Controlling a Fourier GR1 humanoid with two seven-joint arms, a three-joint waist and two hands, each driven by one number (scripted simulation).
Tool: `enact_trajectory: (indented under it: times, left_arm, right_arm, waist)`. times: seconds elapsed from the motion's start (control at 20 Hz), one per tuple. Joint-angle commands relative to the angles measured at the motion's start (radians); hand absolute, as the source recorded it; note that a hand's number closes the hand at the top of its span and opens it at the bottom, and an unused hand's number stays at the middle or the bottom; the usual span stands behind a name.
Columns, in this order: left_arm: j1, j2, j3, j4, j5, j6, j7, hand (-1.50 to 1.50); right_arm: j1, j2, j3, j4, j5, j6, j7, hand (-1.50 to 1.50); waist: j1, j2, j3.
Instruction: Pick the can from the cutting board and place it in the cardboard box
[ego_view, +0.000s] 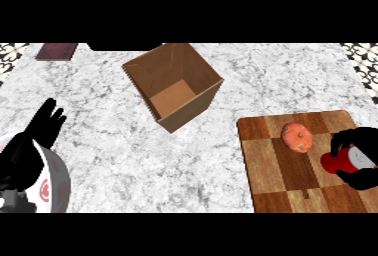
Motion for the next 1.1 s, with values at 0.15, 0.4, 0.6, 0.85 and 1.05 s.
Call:
enact_trajectory:
  times: [0.15, 0.4, 0.6, 0.85, 1.05]
  left_arm:
    - [-0.051, -0.015, -0.055, 0.026, -0.015, -0.024, -0.001, 0.0]
    - [-0.079, -0.019, -0.088, 0.019, -0.013, -0.046, 0.001, 0.0]
    - [-0.117, -0.028, -0.108, 0.043, -0.027, -0.036, 0.011, 0.0]
    - [-0.132, -0.024, -0.11, 0.057, -0.027, -0.041, 0.013, 0.0]
    - [-0.162, -0.042, -0.124, 0.072, -0.03, -0.032, 0.02, 0.0]
  right_arm:
    - [-0.171, 0.426, 0.306, -0.066, 0.154, -0.039, 0.367, 1.5]
    - [-0.284, 0.52, 0.425, 0.042, 0.172, -0.105, 0.565, 1.5]
    - [-0.401, 0.524, 0.518, 0.11, 0.134, -0.179, 0.745, 1.5]
    - [-0.553, 0.526, 0.618, 0.175, 0.082, -0.31, 0.936, 1.5]
    - [-0.729, 0.526, 0.684, 0.19, 0.013, -0.369, 1.066, 1.5]
  waist:
    - [0.086, 0.014, -0.005]
    - [0.171, 0.027, -0.003]
    - [0.176, 0.027, -0.002]
    - [0.204, 0.025, -0.001]
    - [0.201, 0.018, -0.002]
